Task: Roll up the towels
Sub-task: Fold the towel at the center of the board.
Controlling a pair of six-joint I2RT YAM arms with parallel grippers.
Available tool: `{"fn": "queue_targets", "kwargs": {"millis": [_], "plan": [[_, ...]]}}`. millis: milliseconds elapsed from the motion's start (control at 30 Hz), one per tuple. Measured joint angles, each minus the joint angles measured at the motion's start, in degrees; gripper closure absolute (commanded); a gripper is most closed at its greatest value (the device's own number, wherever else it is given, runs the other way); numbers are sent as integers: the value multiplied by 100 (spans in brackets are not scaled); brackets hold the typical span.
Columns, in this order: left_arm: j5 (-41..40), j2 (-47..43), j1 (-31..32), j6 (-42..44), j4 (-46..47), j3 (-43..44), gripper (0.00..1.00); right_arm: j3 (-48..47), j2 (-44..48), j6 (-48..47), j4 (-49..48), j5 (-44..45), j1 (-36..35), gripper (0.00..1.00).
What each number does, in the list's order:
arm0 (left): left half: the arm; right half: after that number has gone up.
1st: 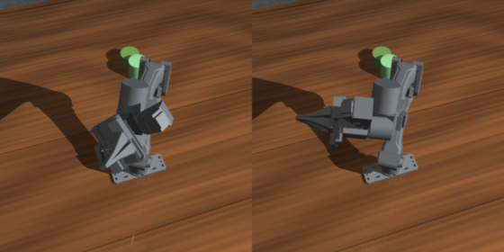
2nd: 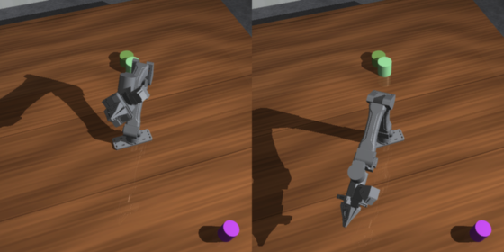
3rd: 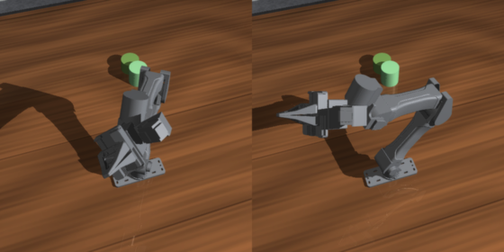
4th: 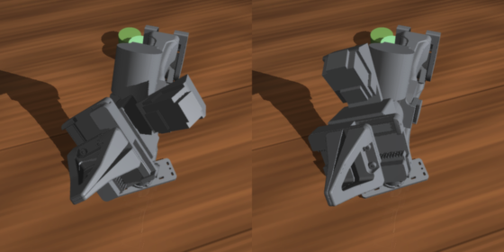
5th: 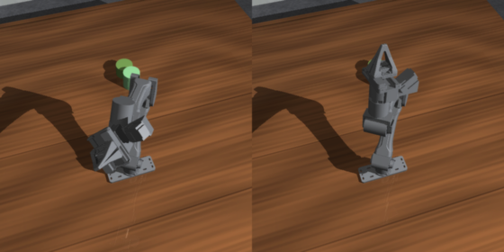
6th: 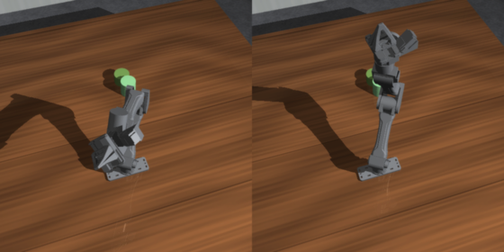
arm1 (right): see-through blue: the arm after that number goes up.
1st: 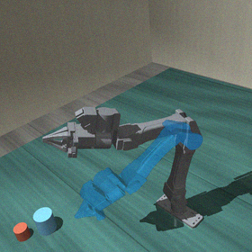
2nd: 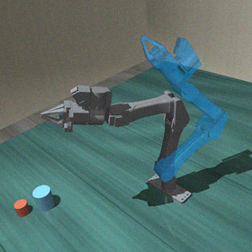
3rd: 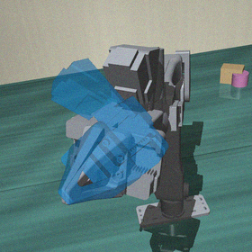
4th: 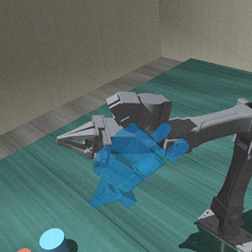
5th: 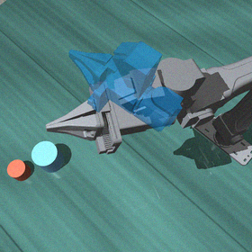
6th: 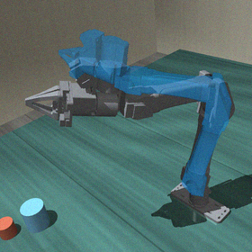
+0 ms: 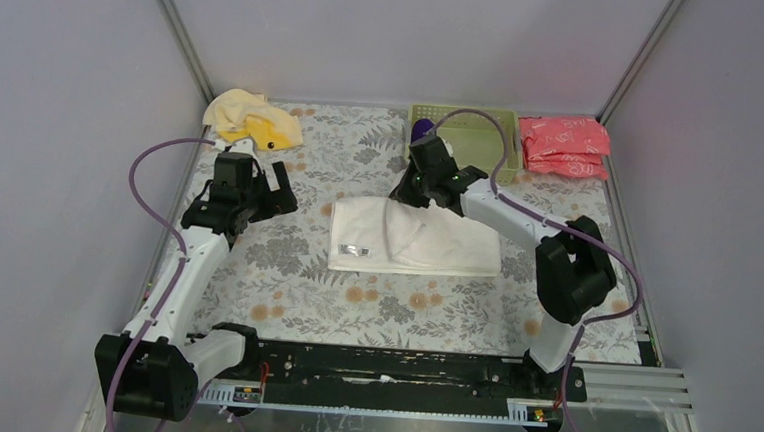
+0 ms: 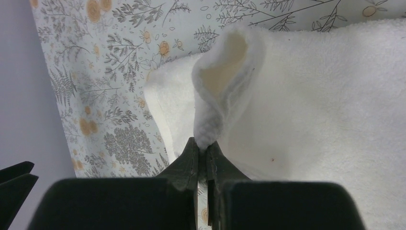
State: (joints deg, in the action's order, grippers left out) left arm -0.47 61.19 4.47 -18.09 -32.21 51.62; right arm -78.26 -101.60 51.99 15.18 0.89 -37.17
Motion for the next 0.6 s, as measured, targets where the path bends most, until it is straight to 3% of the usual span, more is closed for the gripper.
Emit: {"fn": "queue_targets", "kwargs": {"millis": [267,600], "plan": [[26,63,0,0,0,0,1,-96,-691,96,-221,-168,-192,91],[76,103,0,0,0,0,1,-197,-866,125,-732,-1016,-243,58]]}}
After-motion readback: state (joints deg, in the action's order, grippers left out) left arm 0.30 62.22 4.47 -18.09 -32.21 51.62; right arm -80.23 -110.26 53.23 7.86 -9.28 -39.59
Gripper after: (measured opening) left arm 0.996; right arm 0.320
